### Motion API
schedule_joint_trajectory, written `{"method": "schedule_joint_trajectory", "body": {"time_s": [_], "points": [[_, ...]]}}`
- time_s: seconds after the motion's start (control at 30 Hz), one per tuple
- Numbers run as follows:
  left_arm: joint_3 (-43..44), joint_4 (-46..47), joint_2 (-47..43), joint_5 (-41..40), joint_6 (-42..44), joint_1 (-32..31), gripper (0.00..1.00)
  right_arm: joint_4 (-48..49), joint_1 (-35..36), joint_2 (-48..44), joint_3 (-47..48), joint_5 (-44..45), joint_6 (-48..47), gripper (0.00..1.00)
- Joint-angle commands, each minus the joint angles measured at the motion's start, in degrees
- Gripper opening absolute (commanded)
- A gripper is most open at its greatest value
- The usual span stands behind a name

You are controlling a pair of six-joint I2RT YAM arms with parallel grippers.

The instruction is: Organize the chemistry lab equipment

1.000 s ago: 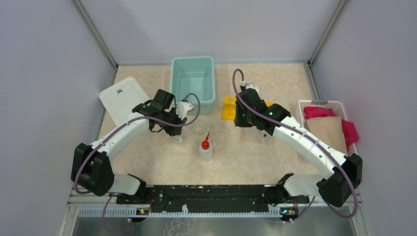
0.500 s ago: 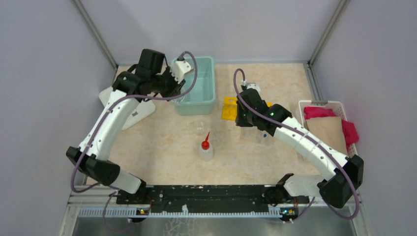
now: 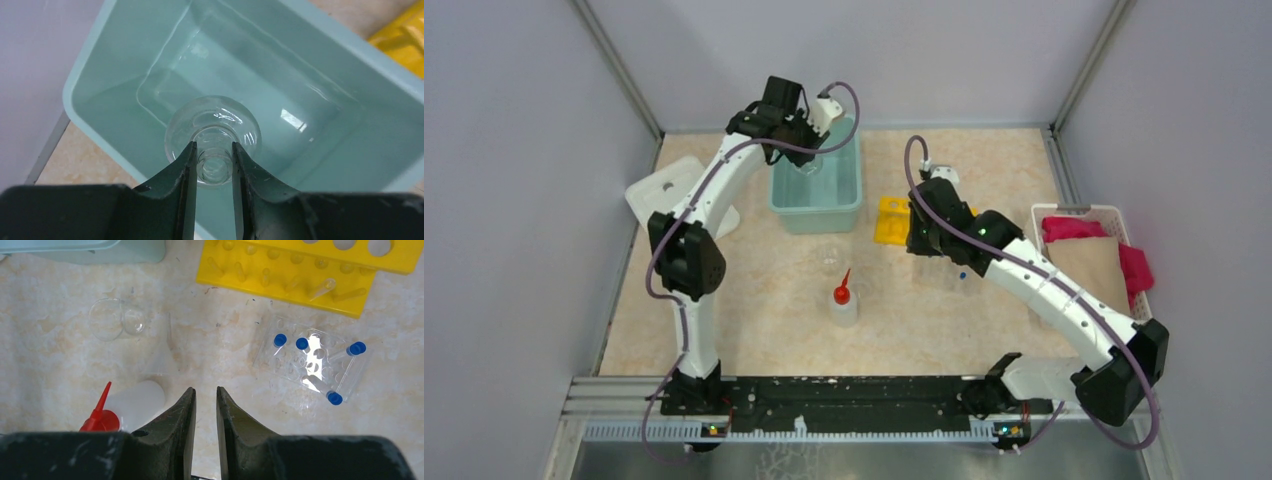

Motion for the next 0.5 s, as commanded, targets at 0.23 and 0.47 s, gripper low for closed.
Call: {"method": "schedule_joint_trajectory", "body": {"time_s": [0.23, 0.47], "points": [[4.7, 14.3, 11.6, 4.1, -2.0, 5.5, 0.00, 2.0, 0.1, -2.8, 0.4, 0.8, 2.4, 0.21], [3.8, 18.9, 15.4, 5.4, -2.7, 6.4, 0.00, 3.8, 0.1, -2.4, -1.0, -0.2, 3.0, 0.21]]}}
